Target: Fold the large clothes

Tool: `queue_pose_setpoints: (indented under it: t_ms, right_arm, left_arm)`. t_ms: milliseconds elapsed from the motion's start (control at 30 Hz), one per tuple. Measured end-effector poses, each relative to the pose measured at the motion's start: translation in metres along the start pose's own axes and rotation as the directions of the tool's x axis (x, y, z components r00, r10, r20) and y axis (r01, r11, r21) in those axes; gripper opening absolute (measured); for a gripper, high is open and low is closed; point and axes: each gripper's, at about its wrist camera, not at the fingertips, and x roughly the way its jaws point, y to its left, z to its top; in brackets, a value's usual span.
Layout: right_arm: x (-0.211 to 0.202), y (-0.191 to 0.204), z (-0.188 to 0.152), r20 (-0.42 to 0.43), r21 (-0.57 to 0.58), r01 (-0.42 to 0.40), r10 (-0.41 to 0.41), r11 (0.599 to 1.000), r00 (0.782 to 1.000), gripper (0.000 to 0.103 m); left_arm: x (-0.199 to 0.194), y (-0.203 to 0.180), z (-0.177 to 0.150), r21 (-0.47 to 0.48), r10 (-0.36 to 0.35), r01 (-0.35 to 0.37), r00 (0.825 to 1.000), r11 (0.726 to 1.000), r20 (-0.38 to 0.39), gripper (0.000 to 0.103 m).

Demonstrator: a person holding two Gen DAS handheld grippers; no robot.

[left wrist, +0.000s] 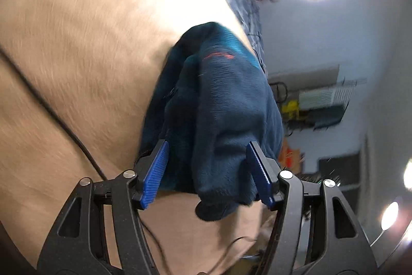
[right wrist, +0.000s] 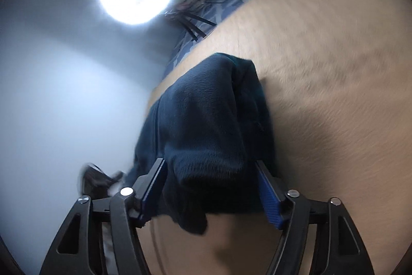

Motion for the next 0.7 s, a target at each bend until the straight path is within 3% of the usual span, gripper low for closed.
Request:
queue_pose_setpoints:
  t_ms: [33, 67, 133, 167, 300, 433, 500, 567, 700]
  right_arm:
    - [0.003, -0.002, -0.001, 0.004, 0.027, -0.034, 0.034, 0.999, 0.999, 0.057]
    - [0.006, -0.001, -0.002, 0.002, 0.036, -0.054, 0.054, 0.998, 0.999, 0.037]
    - [0.011, 0.008, -0.005, -0.038, 0.004, -0.059, 0.059, 0.998, 0.998, 0.016]
    - [0.010, 0.016, -0.008, -0.054, -0.036, -0.031, 0.029, 0.999, 0.998, 0.012]
    - [-0.007, 0.052, -0.017, -0.084, -0.196, 0.052, -0.070, 0.979, 0.994, 0.008]
    - [-0.022, 0.046, -0.029, -0.085, -0.226, 0.115, -0.137, 0.967, 0.987, 0.007]
    - [-0.007, 0.028, -0.041, -0.121, -0.223, 0.180, -0.211, 0.958, 0.970, 0.007]
    - [0.015, 0.013, -0.053, -0.147, -0.257, 0.250, -0.293, 0.934, 0.945, 0.007]
    - [0.034, 0.012, -0.056, -0.145, -0.309, 0.306, -0.362, 0.901, 0.921, 0.007]
  left_arm:
    - [0.002, 0.000, -0.001, -0.002, -0.012, 0.012, 1.000, 1.000, -0.002, 0.031]
    - [0.004, -0.006, -0.004, 0.038, 0.020, -0.019, 1.000, 0.999, -0.005, 0.006]
    - [0.003, -0.023, -0.010, 0.149, 0.099, -0.100, 0.995, 0.984, 0.014, 0.004]
    - [0.000, -0.031, -0.013, 0.191, 0.115, -0.117, 0.993, 0.975, 0.021, 0.004]
    - [-0.023, -0.052, -0.023, 0.286, 0.158, -0.169, 0.986, 0.943, 0.062, 0.003]
    - [-0.018, -0.039, -0.035, 0.345, 0.268, -0.274, 0.961, 0.897, 0.066, 0.003]
    - [-0.003, -0.022, -0.040, 0.337, 0.321, -0.318, 0.946, 0.886, 0.049, 0.003]
    - [0.012, -0.012, -0.046, 0.364, 0.369, -0.365, 0.927, 0.857, 0.062, 0.003]
    - [0.013, -0.018, -0.050, 0.397, 0.377, -0.377, 0.923, 0.837, 0.081, 0.003]
